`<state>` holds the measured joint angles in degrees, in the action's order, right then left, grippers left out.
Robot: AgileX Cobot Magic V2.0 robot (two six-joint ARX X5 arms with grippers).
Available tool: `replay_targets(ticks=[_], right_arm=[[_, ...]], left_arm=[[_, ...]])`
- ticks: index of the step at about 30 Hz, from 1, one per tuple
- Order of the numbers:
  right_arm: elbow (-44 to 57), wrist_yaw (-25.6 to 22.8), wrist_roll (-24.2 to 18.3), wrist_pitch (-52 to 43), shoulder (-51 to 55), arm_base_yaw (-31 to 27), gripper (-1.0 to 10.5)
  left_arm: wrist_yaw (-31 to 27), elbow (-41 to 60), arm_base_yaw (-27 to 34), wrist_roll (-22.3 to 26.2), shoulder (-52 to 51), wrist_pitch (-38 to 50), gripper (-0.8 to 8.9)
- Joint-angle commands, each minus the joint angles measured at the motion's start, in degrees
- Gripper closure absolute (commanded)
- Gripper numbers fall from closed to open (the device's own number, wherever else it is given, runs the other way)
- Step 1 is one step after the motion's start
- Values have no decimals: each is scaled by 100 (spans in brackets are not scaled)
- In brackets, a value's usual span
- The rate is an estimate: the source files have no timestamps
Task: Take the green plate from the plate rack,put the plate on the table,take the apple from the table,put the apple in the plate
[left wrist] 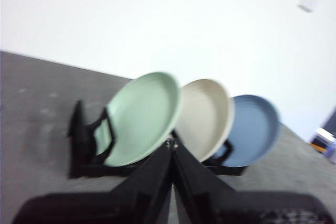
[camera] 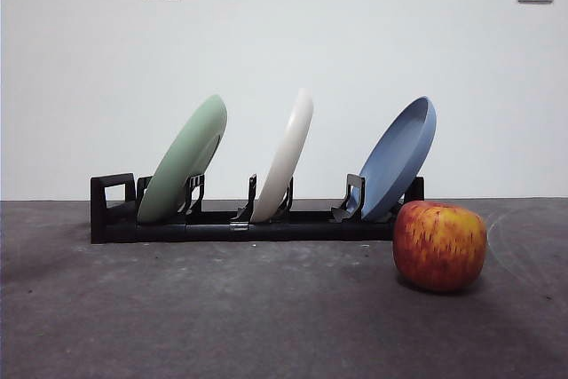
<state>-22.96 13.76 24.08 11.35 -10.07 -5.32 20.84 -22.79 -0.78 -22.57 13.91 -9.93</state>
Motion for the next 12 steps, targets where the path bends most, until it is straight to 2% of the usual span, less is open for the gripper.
replay_targets(ticks=[1, 4, 7, 9, 12], right_arm=[[-660, 542, -358, 55, -527, 4, 963], [-1403, 1211, -531, 229, -1193, 4, 963], [-2168, 1818, -531, 564, -1906, 7, 963], [-2673, 2151, -540, 907, -2376, 7, 963], [-3456, 2653, -772, 1622, -3104, 11, 963]], left_arm=[[306, -540, -7, 61, 481, -138, 819], [682, -1169, -7, 225, 1093, -428, 819], [1143, -1827, -7, 483, 1764, -809, 819], [1423, -2284, -7, 682, 2214, -1137, 819], [1753, -3008, -9, 1016, 2909, -1720, 819]])
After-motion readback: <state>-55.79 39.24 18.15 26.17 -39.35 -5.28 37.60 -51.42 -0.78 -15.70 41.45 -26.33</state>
